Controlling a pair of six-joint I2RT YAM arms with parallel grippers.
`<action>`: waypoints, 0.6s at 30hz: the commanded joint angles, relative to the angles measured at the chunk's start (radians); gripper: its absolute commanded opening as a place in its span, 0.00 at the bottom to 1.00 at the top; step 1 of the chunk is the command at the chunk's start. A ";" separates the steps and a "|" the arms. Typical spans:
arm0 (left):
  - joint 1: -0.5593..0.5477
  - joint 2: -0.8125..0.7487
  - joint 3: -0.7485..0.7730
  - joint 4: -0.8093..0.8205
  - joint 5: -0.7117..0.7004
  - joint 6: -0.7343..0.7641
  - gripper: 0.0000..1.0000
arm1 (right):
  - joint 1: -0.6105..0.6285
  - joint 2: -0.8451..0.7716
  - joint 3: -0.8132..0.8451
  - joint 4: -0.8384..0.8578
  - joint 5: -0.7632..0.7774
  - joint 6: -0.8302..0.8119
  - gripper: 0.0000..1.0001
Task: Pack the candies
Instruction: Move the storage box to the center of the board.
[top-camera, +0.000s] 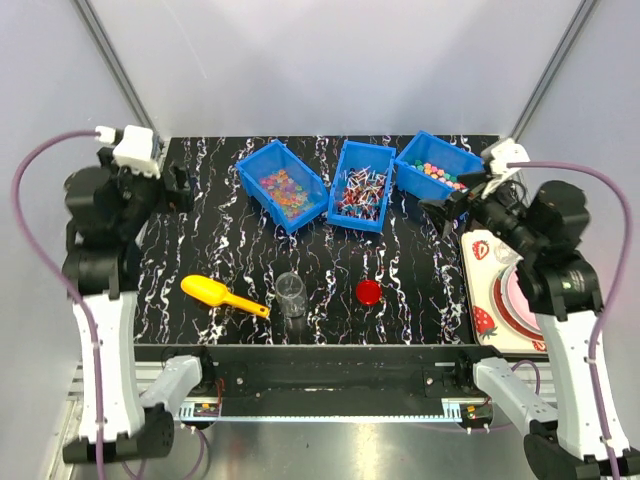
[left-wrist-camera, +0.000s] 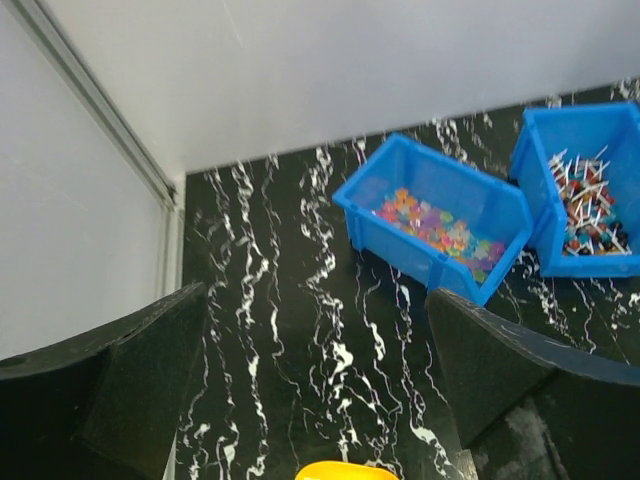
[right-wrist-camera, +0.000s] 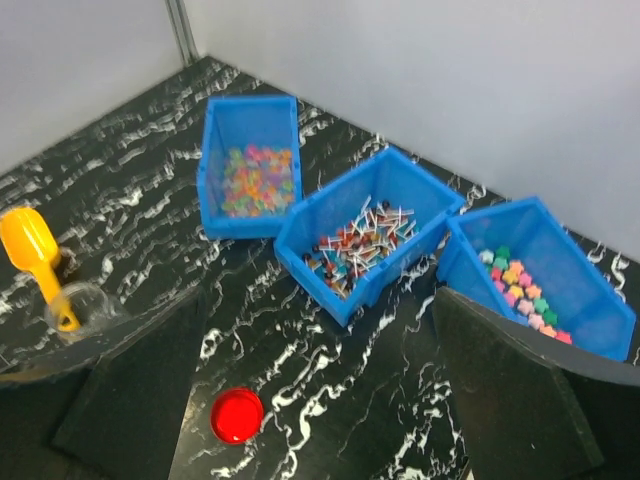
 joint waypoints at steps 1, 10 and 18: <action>-0.032 0.158 0.058 -0.013 -0.053 -0.023 0.99 | 0.004 0.003 -0.083 0.075 0.014 -0.073 1.00; -0.241 0.534 0.171 -0.016 -0.377 -0.087 0.99 | 0.006 0.027 -0.207 0.165 0.023 -0.080 1.00; -0.245 0.890 0.388 -0.074 -0.356 -0.215 0.99 | 0.006 0.047 -0.253 0.188 0.012 -0.082 1.00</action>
